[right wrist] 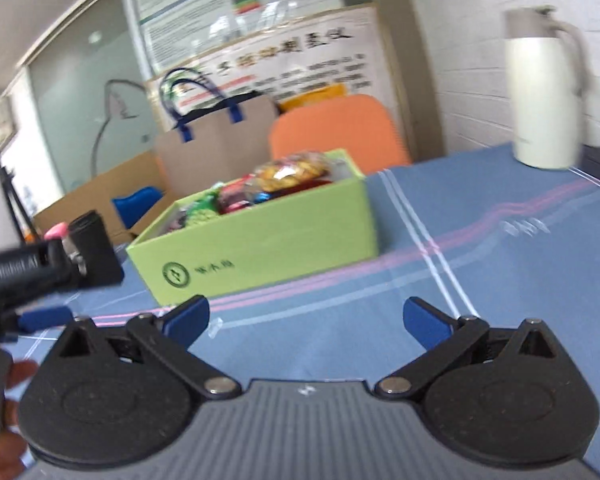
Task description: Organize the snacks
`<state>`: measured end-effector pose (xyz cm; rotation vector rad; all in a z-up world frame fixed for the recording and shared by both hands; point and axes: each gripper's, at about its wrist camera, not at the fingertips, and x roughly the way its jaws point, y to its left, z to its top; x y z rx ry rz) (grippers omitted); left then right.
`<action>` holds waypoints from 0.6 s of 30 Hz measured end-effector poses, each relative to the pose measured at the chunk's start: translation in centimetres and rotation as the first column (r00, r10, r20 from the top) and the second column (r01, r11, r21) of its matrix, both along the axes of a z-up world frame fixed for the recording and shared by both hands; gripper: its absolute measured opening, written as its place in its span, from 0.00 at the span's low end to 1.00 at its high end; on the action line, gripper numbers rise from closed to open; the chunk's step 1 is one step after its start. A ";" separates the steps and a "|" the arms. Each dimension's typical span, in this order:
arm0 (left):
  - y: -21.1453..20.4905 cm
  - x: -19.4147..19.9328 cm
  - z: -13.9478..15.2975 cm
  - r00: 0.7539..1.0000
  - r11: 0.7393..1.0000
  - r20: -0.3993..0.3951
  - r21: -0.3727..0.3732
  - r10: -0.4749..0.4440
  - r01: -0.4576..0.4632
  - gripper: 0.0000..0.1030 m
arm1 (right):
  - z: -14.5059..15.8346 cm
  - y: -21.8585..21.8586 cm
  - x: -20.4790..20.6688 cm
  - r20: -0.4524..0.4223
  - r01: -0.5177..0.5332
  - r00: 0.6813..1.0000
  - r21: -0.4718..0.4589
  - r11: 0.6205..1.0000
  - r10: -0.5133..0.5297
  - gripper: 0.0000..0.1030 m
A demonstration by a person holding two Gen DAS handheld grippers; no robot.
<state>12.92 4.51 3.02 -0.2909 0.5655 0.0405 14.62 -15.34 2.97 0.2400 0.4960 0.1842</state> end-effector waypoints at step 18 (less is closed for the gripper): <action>-4.0 -8.8 -0.6 0.999 0.994 -0.006 0.099 -0.051 0.052 0.82 | 0.4 -2.3 -11.7 -0.020 0.156 0.987 -0.110 0.982 -0.159 1.00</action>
